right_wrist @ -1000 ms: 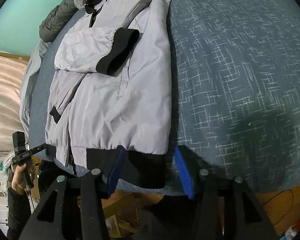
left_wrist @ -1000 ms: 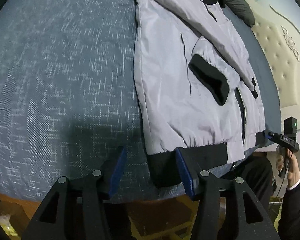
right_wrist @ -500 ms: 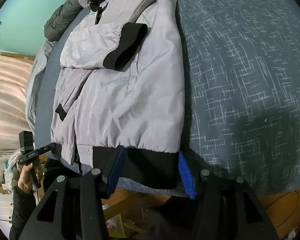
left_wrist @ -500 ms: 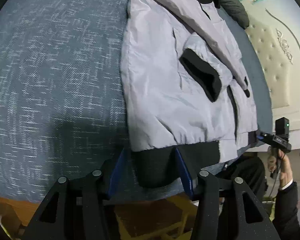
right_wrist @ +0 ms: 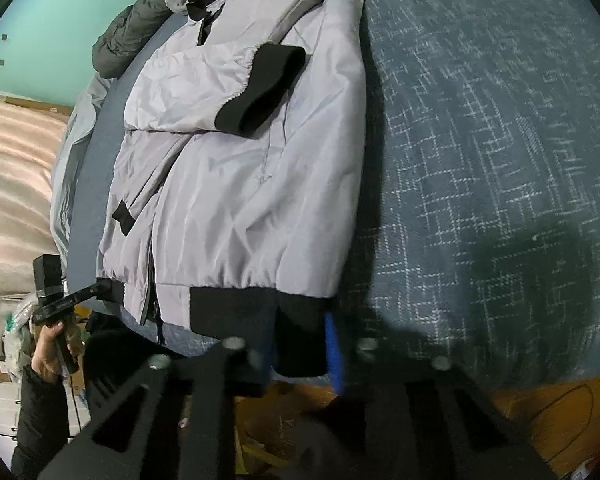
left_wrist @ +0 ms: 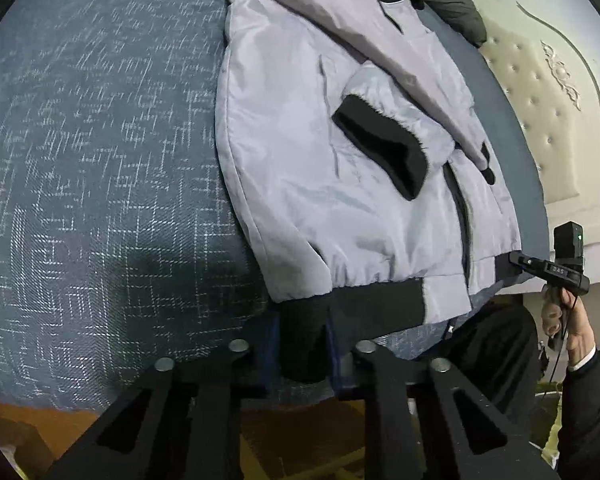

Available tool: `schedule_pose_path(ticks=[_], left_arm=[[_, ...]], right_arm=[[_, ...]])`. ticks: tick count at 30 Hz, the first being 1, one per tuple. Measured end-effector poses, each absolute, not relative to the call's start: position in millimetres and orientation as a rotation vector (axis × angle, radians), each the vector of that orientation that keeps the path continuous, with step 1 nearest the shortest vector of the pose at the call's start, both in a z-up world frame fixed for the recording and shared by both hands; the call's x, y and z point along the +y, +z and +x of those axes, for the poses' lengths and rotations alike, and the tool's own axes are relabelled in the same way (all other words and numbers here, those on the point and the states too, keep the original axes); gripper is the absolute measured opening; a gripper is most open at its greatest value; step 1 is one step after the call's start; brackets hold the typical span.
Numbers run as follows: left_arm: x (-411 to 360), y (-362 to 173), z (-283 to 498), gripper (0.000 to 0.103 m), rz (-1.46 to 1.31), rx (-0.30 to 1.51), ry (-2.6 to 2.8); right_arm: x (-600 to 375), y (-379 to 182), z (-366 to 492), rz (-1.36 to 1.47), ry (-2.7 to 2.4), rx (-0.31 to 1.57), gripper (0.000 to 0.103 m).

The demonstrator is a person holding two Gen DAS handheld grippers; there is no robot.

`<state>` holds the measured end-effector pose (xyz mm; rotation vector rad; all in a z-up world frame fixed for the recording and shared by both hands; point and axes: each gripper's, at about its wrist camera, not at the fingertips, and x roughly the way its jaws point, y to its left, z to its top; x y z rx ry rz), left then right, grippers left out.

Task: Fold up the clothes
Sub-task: 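Lift the hem band with both grippers and fold it over toward the collar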

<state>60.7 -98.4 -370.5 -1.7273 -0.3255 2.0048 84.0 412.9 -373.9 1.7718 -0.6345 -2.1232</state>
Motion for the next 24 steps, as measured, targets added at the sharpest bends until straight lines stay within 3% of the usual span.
schedule_pose_path(ticks=[6,24], left_arm=[[-97,-339,77,0.010,-1.655,-0.289,2.018],[-108,-276,103,0.008,-1.462,-0.199,2.055]], right_arm=[[409,-353,92,1.691,-2.114,-0.640,0.009],[425,-279,128,1.425,-2.081,-0.669,0.008]])
